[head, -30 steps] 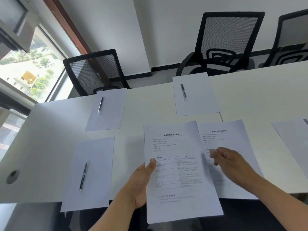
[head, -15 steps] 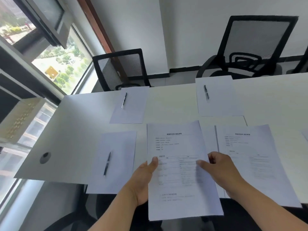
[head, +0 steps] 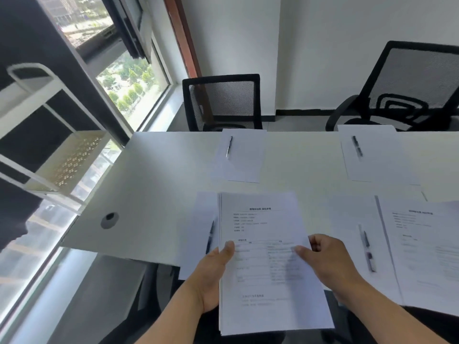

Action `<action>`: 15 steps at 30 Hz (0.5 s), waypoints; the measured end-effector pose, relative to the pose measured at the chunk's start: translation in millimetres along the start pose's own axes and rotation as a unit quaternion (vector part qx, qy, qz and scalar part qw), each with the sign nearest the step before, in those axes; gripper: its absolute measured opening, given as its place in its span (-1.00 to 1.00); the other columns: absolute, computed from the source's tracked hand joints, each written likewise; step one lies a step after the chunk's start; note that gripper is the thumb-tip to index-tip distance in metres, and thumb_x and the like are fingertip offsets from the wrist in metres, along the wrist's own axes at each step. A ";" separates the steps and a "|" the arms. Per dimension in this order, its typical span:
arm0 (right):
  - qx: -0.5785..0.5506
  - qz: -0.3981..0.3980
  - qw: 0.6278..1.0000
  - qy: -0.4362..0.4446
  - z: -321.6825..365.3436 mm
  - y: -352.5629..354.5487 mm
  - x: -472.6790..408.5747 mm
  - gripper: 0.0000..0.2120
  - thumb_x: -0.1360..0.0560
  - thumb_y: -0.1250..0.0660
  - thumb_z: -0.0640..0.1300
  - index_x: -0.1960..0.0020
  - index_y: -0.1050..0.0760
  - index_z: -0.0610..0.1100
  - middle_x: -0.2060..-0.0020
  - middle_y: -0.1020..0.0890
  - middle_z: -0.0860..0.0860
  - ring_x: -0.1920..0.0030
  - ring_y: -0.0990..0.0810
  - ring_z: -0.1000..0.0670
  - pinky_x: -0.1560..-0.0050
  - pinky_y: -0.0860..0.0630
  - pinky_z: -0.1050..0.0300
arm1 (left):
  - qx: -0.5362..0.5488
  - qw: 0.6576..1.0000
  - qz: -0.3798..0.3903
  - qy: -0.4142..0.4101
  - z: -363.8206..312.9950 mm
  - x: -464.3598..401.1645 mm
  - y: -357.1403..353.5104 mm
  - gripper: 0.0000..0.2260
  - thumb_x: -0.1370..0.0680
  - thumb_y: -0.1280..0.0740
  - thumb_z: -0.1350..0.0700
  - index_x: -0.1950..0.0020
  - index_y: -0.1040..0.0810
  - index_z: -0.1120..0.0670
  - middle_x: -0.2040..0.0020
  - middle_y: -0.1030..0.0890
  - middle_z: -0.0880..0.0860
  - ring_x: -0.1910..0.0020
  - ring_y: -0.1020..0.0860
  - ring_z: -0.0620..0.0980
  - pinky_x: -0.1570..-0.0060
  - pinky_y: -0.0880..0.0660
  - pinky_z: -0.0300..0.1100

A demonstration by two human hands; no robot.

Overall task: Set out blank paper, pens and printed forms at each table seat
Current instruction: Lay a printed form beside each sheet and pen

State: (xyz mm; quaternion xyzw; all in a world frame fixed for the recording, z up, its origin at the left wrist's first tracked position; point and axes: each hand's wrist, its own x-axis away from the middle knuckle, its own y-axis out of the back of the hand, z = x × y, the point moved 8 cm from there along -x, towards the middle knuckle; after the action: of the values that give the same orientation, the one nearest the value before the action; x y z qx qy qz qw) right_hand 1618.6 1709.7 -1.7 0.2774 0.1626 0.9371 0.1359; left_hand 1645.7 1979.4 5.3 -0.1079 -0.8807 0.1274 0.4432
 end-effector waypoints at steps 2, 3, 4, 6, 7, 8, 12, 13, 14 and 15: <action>-0.021 -0.016 1.000 -0.010 6.3 -16.8 8.1 -0.84 -0.55 -0.59 -0.12 -0.02 -0.64 -0.12 0.15 -0.78 -0.01 0.13 -0.79 -0.05 0.00 -0.74 -0.15 | 0.004 1.000 0.010 0.004 -4.5 -1.2 19.7 -0.59 -0.74 -0.30 -0.10 -0.47 -0.63 0.12 -0.33 -0.72 0.21 -0.30 -0.71 0.27 -0.35 -0.60 0.27; -0.023 -0.026 0.999 -0.015 8.9 -23.7 10.8 -0.82 -0.54 -0.59 -0.11 -0.03 -0.62 -0.13 0.14 -0.77 -0.03 0.11 -0.78 -0.08 0.00 -0.74 -0.17 | 0.003 1.000 0.012 0.007 -5.8 -2.5 29.0 -0.59 -0.74 -0.30 -0.10 -0.46 -0.64 0.12 -0.32 -0.73 0.21 -0.29 -0.71 0.26 -0.35 -0.59 0.27; -0.019 -0.034 0.999 -0.019 11.5 -34.4 12.6 -0.81 -0.55 -0.59 -0.10 -0.01 -0.61 -0.14 0.14 -0.76 -0.05 0.11 -0.77 -0.11 0.03 -0.73 -0.16 | 0.002 1.000 0.015 0.010 -7.9 -3.4 41.5 -0.60 -0.75 -0.29 -0.10 -0.46 -0.64 0.11 -0.32 -0.73 0.21 -0.29 -0.72 0.26 -0.35 -0.60 0.27; -0.008 -0.046 0.999 -0.024 13.8 -45.7 14.9 -0.82 -0.59 -0.54 -0.09 0.03 -0.61 -0.17 0.14 -0.75 -0.08 0.12 -0.75 -0.12 0.12 -0.66 -0.08 | 0.006 1.000 0.019 0.016 -10.7 -4.1 55.5 -0.60 -0.75 -0.29 -0.10 -0.46 -0.64 0.11 -0.32 -0.73 0.21 -0.29 -0.72 0.25 -0.34 -0.60 0.27; -0.004 -0.050 0.998 -0.024 14.4 -49.8 15.6 -0.83 -0.61 -0.52 -0.10 0.05 -0.61 -0.18 0.15 -0.74 -0.08 0.13 -0.74 -0.13 0.15 -0.63 -0.06 | 0.008 1.000 0.023 0.018 -11.3 -4.9 61.1 -0.60 -0.75 -0.29 -0.10 -0.46 -0.64 0.11 -0.32 -0.73 0.21 -0.29 -0.71 0.25 -0.35 -0.60 0.27; 0.002 -0.054 0.998 -0.024 15.1 -55.7 15.8 -0.82 -0.62 -0.50 -0.10 0.06 -0.62 -0.19 0.16 -0.74 -0.08 0.14 -0.74 -0.13 0.17 -0.61 -0.05 | 0.008 0.999 0.025 0.022 -10.9 -6.5 68.4 -0.59 -0.75 -0.29 -0.10 -0.46 -0.64 0.12 -0.32 -0.73 0.21 -0.29 -0.71 0.25 -0.34 -0.60 0.26; 0.040 -0.064 0.997 -0.025 12.7 -79.8 15.2 -0.77 -0.66 -0.43 -0.07 0.10 -0.61 -0.20 0.19 -0.72 -0.13 0.24 -0.67 -0.10 0.23 -0.53 0.00 | 0.017 0.999 0.025 0.032 -8.7 -11.7 94.7 -0.61 -0.75 -0.29 -0.09 -0.43 -0.66 0.13 -0.30 -0.74 0.21 -0.26 -0.73 0.25 -0.29 -0.62 0.23; 0.042 -0.063 0.997 -0.028 12.3 -84.8 15.1 -0.76 -0.67 -0.42 -0.07 0.10 -0.60 -0.21 0.19 -0.72 -0.14 0.24 -0.68 -0.15 0.24 -0.52 0.01 | 0.021 0.999 0.025 0.034 -8.4 -12.6 99.0 -0.61 -0.76 -0.29 -0.08 -0.43 -0.66 0.13 -0.30 -0.74 0.22 -0.26 -0.73 0.25 -0.29 -0.62 0.24; 0.039 -0.061 0.997 -0.036 11.5 -88.5 14.8 -0.75 -0.67 -0.40 -0.08 0.09 -0.60 -0.23 0.19 -0.72 -0.15 0.21 -0.70 -0.21 0.25 -0.53 0.01 | 0.025 0.999 0.025 0.037 -7.9 -13.8 102.0 -0.61 -0.76 -0.28 -0.08 -0.43 -0.66 0.14 -0.30 -0.74 0.22 -0.25 -0.73 0.25 -0.27 -0.62 0.24; 0.035 -0.060 0.997 -0.043 9.6 -91.6 13.5 -0.74 -0.68 -0.39 -0.08 0.07 -0.60 -0.26 0.18 -0.73 -0.16 0.20 -0.71 -0.25 0.26 -0.53 0.02 | 0.027 0.999 0.021 0.041 -7.2 -15.8 105.4 -0.62 -0.76 -0.28 -0.07 -0.43 -0.66 0.14 -0.30 -0.74 0.22 -0.25 -0.74 0.26 -0.26 -0.63 0.23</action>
State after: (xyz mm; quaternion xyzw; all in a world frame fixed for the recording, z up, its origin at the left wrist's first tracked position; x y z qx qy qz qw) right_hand 1628.2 1800.0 -22.5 0.3121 0.2051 0.9083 0.1887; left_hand 1668.8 2075.0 -36.2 -0.1193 -0.8558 0.1556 0.4787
